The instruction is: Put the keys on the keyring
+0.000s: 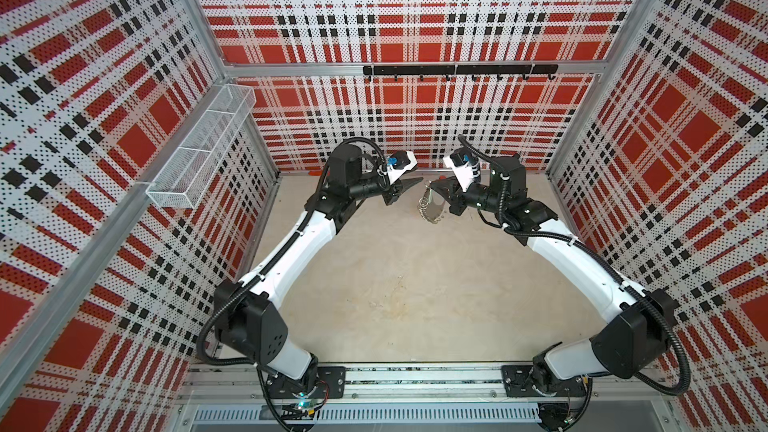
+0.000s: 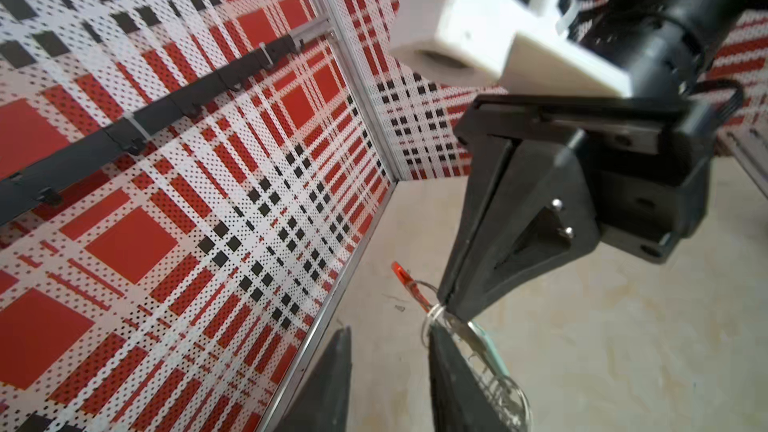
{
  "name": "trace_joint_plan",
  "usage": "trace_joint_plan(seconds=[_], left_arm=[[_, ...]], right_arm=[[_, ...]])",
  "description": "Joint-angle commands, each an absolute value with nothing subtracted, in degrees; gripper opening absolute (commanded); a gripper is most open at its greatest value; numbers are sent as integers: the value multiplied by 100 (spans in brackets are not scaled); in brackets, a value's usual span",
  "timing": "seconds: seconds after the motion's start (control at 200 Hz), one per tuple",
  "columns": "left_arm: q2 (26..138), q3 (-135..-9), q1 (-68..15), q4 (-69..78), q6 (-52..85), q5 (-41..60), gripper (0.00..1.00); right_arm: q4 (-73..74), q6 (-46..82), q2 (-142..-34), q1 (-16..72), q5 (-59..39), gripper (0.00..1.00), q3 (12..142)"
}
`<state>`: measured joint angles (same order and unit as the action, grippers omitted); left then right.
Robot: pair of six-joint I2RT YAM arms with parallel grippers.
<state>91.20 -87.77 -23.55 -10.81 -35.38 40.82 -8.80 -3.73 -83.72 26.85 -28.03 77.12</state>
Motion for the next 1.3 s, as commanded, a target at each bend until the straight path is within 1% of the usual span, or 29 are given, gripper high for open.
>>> trace_joint_plan(seconds=[0.0, 0.155, 0.346, 0.596, 0.732, 0.952, 1.107, 1.168, 1.208, 1.293], left_arm=[[9555, -9318, -2330, -2948, -4624, 4442, 35], [9986, -9970, -2329, -3737, -4970, 4562, 35], [10076, -10114, -2320, -3822, -5085, 4773, 33], [10205, -10213, -2299, -3841, -5044, 4871, 26], [10182, -10213, -2285, -3841, -5095, 4887, 23], [10113, -10233, -2263, -3841, -5045, 4924, 16], [10063, -10214, -2259, -3841, -5085, 4909, 17], [10055, -10230, -2259, -3841, -5072, 4873, 20], [10046, -10239, -2259, -3841, -5071, 4850, 23], [10045, -10261, -2249, -3841, -5047, 4808, 27]], right_arm=[[-519, -1074, -8226, 2789, -2591, 0, 7578], [-220, -1258, -8087, 2833, -2545, 0, 7267], [-227, -1344, -8172, 2880, -2579, 0, 7311], [-402, -1417, -8297, 2948, -2652, 0, 7578], [-453, -1457, -8366, 3020, -2617, 0, 7659], [-509, -1471, -8407, 3060, -2575, 0, 7731], [-630, -1486, -8368, 3077, -2558, 0, 7734], [-683, -1492, -8328, 3087, -2531, 0, 7717], [-719, -1486, -8292, 3087, -2515, 0, 7704], [-732, -1502, -8180, 3089, -2456, 0, 7621]])
